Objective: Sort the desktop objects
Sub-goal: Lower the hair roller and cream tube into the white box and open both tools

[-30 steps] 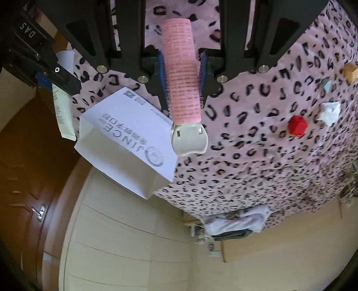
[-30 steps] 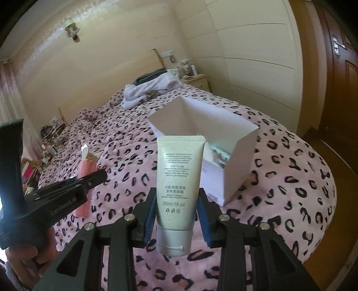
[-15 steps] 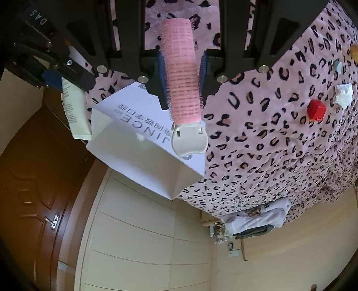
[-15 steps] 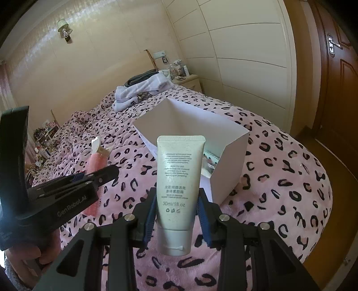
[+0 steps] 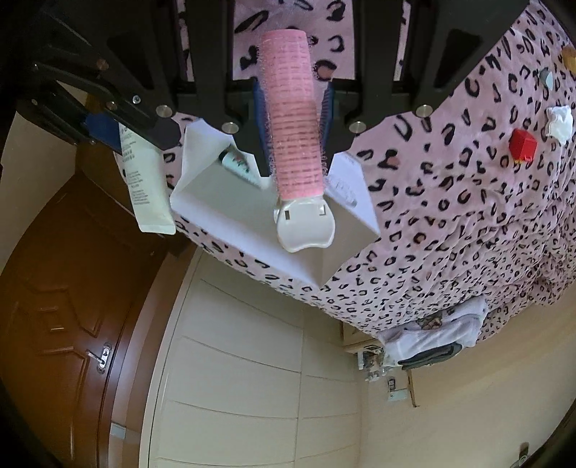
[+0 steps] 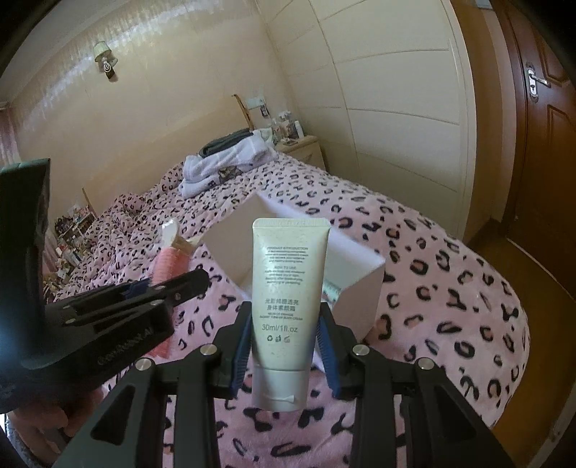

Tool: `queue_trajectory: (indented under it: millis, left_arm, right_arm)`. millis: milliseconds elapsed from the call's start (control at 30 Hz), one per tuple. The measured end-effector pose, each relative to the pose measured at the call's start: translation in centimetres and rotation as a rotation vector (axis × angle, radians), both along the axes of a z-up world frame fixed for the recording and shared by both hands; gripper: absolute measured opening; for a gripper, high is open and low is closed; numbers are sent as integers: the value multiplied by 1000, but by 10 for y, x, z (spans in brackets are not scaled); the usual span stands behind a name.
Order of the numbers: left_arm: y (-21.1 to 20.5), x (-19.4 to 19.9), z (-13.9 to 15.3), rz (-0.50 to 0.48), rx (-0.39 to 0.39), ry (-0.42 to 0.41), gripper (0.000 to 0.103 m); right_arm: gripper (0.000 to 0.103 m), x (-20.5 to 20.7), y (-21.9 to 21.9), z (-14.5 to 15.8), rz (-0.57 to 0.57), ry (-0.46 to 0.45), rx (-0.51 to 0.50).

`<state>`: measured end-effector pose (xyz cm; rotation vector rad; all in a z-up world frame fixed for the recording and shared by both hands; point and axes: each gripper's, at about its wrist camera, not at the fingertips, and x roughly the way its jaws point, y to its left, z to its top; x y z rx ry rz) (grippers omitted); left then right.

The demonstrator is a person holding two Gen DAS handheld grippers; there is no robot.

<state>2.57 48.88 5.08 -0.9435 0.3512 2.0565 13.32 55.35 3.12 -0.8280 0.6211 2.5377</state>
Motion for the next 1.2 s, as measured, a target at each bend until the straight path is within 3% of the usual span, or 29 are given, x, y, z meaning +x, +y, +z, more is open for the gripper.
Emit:
queue_trajectory:
  millis: [367,767,967,1200]
  left_arm:
    - [49,-42,15,-36,71,-99,25]
    - [81,-80,-31,-25,56,-218,24]
    - [83,-85,-45,-3,30,-219,24]
    - [89,-87,-54,19,-13,-158,25]
  right_arm:
    - [35,-36,35,14,22,8,51]
    - [35,-70,48,-31,67,-93,13]
    - [35,-80,47,-43,78,-117,14]
    - [35,-92,44,-48,90,-139,37]
